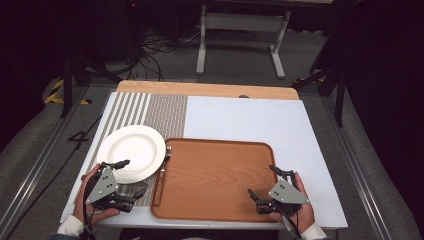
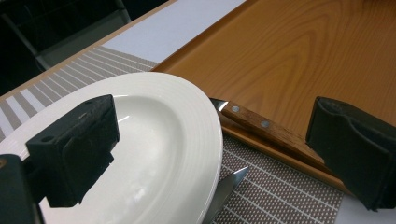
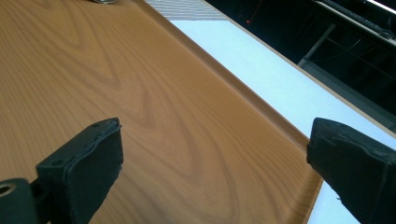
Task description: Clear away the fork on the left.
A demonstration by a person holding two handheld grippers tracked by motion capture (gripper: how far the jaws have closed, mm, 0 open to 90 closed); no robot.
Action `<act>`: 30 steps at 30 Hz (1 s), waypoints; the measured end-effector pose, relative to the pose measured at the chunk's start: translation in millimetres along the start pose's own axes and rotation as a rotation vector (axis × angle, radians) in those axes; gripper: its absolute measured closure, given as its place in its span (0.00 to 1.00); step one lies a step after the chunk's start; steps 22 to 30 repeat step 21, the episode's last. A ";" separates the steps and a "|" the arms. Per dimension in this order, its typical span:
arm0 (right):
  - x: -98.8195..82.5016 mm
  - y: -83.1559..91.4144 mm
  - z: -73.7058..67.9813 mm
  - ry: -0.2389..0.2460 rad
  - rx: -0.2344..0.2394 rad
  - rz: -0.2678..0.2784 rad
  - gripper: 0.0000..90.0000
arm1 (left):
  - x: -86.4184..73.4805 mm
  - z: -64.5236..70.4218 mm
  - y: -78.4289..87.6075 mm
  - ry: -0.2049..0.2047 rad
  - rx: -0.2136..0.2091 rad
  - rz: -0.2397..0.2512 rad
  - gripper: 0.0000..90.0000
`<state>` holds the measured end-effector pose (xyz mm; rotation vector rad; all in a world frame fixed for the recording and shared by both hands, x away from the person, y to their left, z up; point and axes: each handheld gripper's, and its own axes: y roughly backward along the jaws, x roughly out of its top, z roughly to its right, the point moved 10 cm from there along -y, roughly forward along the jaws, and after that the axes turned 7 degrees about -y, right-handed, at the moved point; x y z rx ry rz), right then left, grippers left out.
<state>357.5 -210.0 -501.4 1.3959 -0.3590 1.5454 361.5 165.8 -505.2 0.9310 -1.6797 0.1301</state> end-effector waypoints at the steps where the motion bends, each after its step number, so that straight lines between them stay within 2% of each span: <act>1: -0.2 0.0 0.3 -0.001 0.000 0.000 0.05 | 0.0 -0.3 -0.2 0.004 0.002 0.000 0.04; 10: -0.3 -0.8 3.6 -0.016 0.003 0.006 0.05 | -1.7 -3.8 0.0 -0.001 0.017 -0.018 0.04; 12: 0.6 0.0 2.3 -0.012 0.014 0.013 0.05 | -2.0 -4.9 0.4 -0.017 0.028 -0.027 0.04; 19: -0.1 -0.6 0.7 0.000 0.010 0.006 0.05 | 0.2 -3.2 1.4 -0.008 0.010 -0.011 0.03; 21: 0.2 -0.1 2.1 -0.007 0.003 0.012 0.05 | 0.2 -2.9 0.7 -0.021 0.010 -0.018 0.03; 30: 0.2 -0.1 2.1 -0.007 0.003 0.012 0.05 | 0.2 -2.9 0.7 -0.021 0.010 -0.018 0.03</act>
